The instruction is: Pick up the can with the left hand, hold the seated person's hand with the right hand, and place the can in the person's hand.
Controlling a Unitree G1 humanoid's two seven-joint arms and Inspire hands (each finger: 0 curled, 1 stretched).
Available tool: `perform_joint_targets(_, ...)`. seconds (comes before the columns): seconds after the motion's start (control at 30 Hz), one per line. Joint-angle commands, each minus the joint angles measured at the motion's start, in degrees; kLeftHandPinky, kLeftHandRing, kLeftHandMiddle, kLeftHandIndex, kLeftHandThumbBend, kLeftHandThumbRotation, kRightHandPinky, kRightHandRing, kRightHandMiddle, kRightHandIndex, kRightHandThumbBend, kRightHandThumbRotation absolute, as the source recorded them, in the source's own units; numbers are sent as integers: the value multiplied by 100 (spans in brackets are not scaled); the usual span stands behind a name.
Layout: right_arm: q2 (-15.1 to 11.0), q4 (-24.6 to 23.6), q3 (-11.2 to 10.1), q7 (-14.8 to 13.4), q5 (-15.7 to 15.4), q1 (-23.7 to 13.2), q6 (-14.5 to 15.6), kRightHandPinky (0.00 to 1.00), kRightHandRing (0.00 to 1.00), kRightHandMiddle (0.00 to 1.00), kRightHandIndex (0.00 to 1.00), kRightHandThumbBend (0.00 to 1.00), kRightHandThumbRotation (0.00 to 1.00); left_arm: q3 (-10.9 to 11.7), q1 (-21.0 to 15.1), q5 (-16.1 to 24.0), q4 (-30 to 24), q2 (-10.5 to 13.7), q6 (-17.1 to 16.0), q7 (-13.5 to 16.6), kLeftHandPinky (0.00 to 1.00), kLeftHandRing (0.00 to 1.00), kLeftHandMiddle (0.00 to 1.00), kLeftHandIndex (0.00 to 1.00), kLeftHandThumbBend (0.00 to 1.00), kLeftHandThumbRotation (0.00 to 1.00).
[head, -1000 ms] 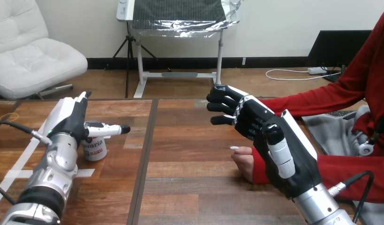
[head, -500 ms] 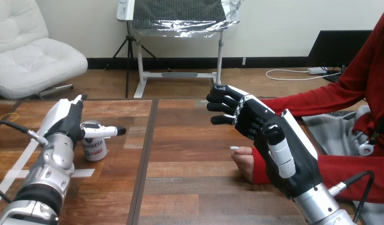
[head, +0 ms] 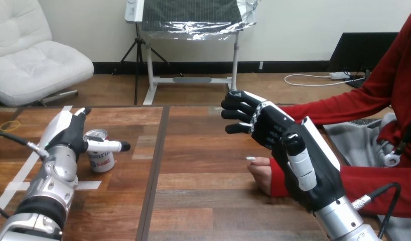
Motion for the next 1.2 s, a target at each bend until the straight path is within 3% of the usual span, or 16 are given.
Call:
perform_joint_targets(0.0, -30, -270, -92, -14, 68, -136, -135, 74, 82, 83, 84, 90, 100, 4, -593, -10, 46, 137, 5, 4, 83, 94, 93, 91, 90, 20)
perform_joint_targets(1.17, -17, -277, -92, -38, 26, -123, -225, 73, 81, 82, 83, 87, 100, 15, -624, -48, 83, 143, 147, -282, 72, 87, 88, 86, 86, 17)
